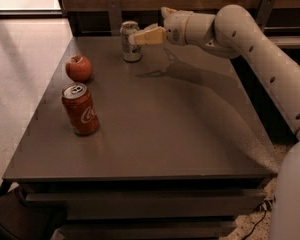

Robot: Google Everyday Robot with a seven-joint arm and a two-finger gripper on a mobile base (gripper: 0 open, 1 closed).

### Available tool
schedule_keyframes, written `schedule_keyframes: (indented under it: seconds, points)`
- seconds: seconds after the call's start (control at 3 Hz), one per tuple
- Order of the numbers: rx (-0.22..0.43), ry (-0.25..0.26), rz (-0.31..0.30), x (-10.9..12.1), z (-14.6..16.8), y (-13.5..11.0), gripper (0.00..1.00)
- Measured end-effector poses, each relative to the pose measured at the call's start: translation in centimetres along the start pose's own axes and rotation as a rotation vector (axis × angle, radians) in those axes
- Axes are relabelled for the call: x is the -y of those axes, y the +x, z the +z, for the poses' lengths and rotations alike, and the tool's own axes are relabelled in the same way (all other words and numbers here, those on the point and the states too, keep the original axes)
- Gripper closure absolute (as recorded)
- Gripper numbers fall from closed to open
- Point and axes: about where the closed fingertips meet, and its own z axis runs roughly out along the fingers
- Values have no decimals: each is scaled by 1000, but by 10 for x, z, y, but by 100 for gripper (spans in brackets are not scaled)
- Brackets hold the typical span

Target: Place 7up can upright

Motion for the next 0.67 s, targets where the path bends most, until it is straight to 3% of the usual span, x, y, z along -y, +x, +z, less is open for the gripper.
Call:
schedule_keyframes:
  seconds: [0.67]
  points:
    - [37, -47, 68, -6, 50, 29, 0]
